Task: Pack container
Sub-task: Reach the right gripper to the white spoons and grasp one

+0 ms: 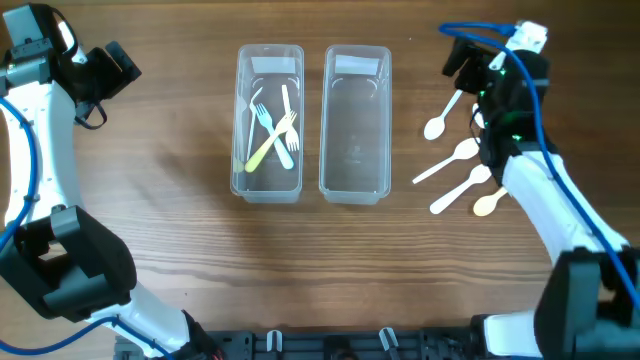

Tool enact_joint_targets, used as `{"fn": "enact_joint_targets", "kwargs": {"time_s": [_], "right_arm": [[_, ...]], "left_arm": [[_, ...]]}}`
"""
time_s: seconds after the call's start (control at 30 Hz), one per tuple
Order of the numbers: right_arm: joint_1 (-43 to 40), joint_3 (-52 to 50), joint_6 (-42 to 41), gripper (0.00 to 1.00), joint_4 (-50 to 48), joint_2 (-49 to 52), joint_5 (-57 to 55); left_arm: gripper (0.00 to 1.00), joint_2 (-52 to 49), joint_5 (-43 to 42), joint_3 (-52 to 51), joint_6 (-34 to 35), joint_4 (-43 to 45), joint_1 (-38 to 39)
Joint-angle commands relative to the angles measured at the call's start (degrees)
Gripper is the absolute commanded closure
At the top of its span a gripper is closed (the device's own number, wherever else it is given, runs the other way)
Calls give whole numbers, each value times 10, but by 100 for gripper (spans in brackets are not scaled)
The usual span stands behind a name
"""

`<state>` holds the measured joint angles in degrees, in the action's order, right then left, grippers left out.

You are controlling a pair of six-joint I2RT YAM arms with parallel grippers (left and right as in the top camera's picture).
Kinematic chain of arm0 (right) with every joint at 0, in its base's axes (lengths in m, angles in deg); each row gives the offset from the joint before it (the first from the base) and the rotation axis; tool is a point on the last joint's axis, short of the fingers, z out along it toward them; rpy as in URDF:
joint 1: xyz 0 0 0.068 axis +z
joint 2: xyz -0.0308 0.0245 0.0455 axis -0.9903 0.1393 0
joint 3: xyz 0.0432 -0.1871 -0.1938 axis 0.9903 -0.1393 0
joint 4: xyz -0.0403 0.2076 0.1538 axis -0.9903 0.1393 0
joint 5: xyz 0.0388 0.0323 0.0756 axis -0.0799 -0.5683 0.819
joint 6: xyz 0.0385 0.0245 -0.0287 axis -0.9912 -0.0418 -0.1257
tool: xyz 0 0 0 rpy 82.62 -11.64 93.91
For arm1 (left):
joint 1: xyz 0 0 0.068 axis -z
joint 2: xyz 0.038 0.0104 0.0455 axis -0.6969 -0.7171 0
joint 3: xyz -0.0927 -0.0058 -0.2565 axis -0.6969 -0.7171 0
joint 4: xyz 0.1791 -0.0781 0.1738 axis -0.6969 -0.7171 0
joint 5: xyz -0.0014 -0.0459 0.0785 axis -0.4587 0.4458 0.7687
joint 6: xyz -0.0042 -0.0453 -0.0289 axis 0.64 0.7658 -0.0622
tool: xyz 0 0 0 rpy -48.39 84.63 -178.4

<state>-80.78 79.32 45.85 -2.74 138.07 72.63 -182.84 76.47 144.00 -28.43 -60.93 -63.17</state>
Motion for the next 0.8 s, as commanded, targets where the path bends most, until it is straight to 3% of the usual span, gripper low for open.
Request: {"fn": "enact_joint_targets", "kwargs": {"time_s": [0.0,0.13,0.27,0.53,0.57,0.6,0.63,0.7,0.77], "right_arm": [[-9,9,-133,0,9,19,16],[-9,9,-146,0,35,24,14],[-9,8,-244,0,129,27,-3],[-9,8,-262,2,195,29,64],[-9,8,-298,16,211,30,63],[-9,8,-346,23,233,33,59],[-9,8,-374,23,249,40,58],[-9,8,-390,38,268,54,58],[-9,8,-402,45,290,68,59]], "left_arm": [[0,16,1,6,5,1,-3],[0,16,1,6,5,1,-3],[0,16,1,6,5,1,-3],[0,16,1,6,5,1,-3],[0,16,1,6,5,1,-3],[0,16,1,6,5,1,-3],[0,16,1,6,5,1,-3],[0,16,1,6,5,1,-3],[0,16,1,6,5,1,-3]]}}
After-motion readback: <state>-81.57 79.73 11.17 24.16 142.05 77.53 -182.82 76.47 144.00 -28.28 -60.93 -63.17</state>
